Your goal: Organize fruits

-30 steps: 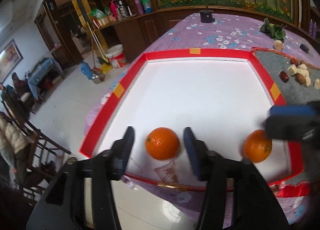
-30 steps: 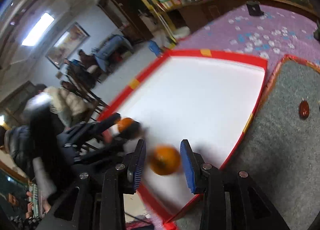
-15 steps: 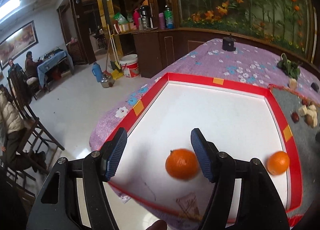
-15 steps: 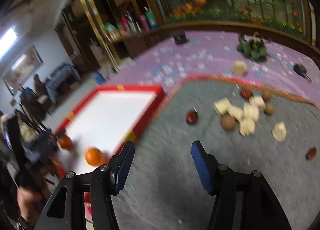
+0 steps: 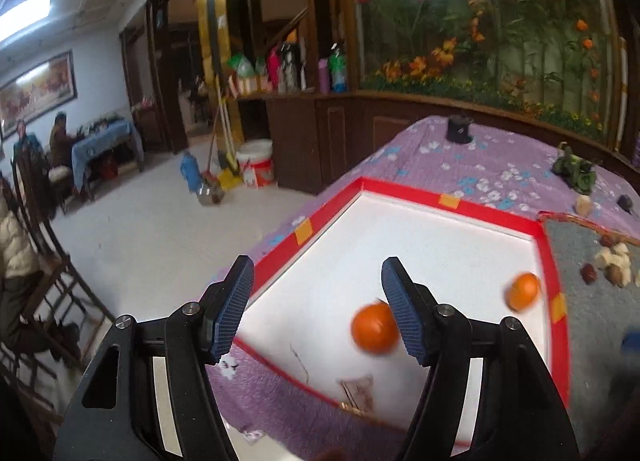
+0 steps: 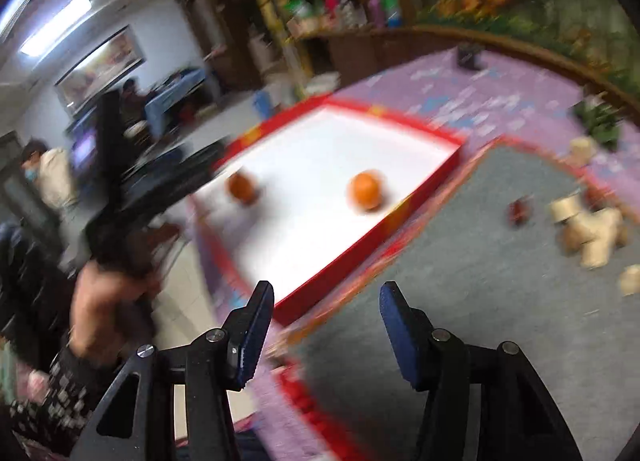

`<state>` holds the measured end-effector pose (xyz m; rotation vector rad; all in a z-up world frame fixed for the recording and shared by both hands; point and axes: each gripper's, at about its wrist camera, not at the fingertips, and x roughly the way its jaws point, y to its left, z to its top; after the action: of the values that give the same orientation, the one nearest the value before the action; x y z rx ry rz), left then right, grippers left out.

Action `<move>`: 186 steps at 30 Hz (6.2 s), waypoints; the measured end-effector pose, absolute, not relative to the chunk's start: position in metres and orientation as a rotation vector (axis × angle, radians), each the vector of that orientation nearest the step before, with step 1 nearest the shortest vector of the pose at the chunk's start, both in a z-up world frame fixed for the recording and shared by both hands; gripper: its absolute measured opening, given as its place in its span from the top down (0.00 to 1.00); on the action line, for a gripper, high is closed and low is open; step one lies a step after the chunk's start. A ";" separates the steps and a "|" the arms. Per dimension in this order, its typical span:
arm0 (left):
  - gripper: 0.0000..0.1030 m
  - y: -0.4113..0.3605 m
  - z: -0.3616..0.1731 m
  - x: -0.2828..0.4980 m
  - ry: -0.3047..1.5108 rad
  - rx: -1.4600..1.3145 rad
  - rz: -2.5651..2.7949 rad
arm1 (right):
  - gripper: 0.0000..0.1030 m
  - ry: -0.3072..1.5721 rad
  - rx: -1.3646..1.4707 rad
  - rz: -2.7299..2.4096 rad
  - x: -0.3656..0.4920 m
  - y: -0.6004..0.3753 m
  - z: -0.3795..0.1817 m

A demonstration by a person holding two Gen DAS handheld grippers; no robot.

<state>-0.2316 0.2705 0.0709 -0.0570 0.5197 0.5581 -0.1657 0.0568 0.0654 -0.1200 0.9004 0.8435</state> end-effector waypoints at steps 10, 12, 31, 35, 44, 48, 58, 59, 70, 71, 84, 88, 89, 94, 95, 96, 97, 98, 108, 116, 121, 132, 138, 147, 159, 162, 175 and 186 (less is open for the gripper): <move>0.06 0.168 0.125 -0.292 0.238 0.074 0.380 | 0.47 0.771 0.004 0.539 -0.125 -0.051 0.110; 0.03 0.159 0.131 -0.286 0.259 0.057 0.303 | 0.47 0.758 0.009 0.476 -0.128 -0.075 0.116; 0.03 0.092 0.085 -0.159 0.799 0.051 0.177 | 0.47 0.899 0.171 0.181 -0.114 -0.241 0.078; 0.03 0.083 0.086 -0.141 0.830 0.058 0.107 | 0.47 0.917 0.210 0.244 -0.095 -0.246 0.077; 0.07 0.051 0.079 -0.114 0.837 0.117 0.018 | 0.59 1.022 0.241 0.266 -0.062 -0.237 0.052; 0.13 0.046 0.072 -0.100 0.850 0.149 0.019 | 0.70 1.124 0.269 0.224 -0.043 -0.234 0.029; 0.29 0.054 0.043 -0.057 0.969 0.174 0.077 | 0.84 0.990 0.190 0.283 -0.035 -0.209 0.024; 0.29 0.053 0.041 -0.054 0.974 0.180 0.083 | 0.84 0.988 0.188 0.288 -0.035 -0.210 0.024; 0.55 0.058 0.021 -0.021 1.016 0.137 0.093 | 0.84 0.990 0.211 0.306 -0.036 -0.211 0.023; 0.61 0.058 0.021 -0.021 1.012 0.124 0.082 | 0.84 0.989 0.207 0.305 -0.037 -0.211 0.023; 0.82 0.054 0.021 -0.031 0.936 0.086 0.038 | 0.84 0.955 0.229 0.299 -0.039 -0.213 0.022; 0.82 0.060 0.026 -0.040 0.915 0.054 0.028 | 0.84 0.968 0.317 0.307 -0.043 -0.217 0.023; 0.82 0.062 0.028 -0.043 0.907 0.050 0.025 | 0.84 0.972 0.326 0.309 -0.044 -0.216 0.023; 0.82 0.067 0.048 -0.070 0.831 0.036 -0.002 | 0.84 0.963 0.341 0.323 -0.054 -0.201 0.037; 0.82 0.068 0.053 -0.076 0.815 0.030 -0.009 | 0.84 0.959 0.338 0.332 -0.055 -0.196 0.042; 0.82 0.069 0.060 -0.084 0.788 0.024 -0.016 | 0.84 0.954 0.332 0.344 -0.057 -0.190 0.047; 0.82 0.071 0.066 -0.090 0.767 0.018 -0.020 | 0.84 0.945 0.324 0.357 -0.058 -0.183 0.054; 0.82 0.074 0.072 -0.096 0.747 0.009 -0.023 | 0.84 0.933 0.314 0.373 -0.060 -0.175 0.061; 0.82 0.132 0.130 -0.164 0.542 -0.033 0.094 | 0.85 0.858 0.247 0.581 -0.078 -0.073 0.116; 0.82 0.192 0.115 -0.202 0.547 -0.055 0.251 | 0.85 0.881 0.146 0.752 -0.099 0.037 0.113; 0.82 0.233 0.098 -0.211 0.585 -0.093 0.362 | 0.85 0.923 0.118 0.837 -0.111 0.090 0.099; 0.82 0.254 0.058 -0.203 0.676 -0.092 0.451 | 0.85 0.956 -0.006 0.893 -0.129 0.149 0.064; 0.81 0.254 0.048 -0.195 0.727 -0.079 0.479 | 0.84 0.992 -0.076 0.875 -0.126 0.155 0.054; 0.41 0.251 0.068 -0.210 0.650 -0.122 0.493 | 0.78 0.870 0.055 0.790 -0.108 0.086 0.087; 0.36 0.185 0.094 -0.197 0.629 -0.047 0.330 | 0.75 0.872 0.167 0.475 -0.054 -0.071 0.100; 0.36 0.170 0.102 -0.201 0.611 -0.010 0.309 | 0.73 0.806 0.121 0.479 -0.057 -0.076 0.117; 0.36 0.070 0.107 -0.144 0.700 0.148 0.087 | 0.73 0.960 0.369 0.421 -0.006 -0.193 0.065; 0.36 0.008 0.064 -0.081 0.840 0.209 -0.054 | 0.74 1.087 0.423 0.528 -0.001 -0.189 0.034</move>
<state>-0.0815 0.0081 0.0644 0.2093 0.8401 -0.0541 -0.0011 -0.1892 0.0342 0.4232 1.0875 0.5277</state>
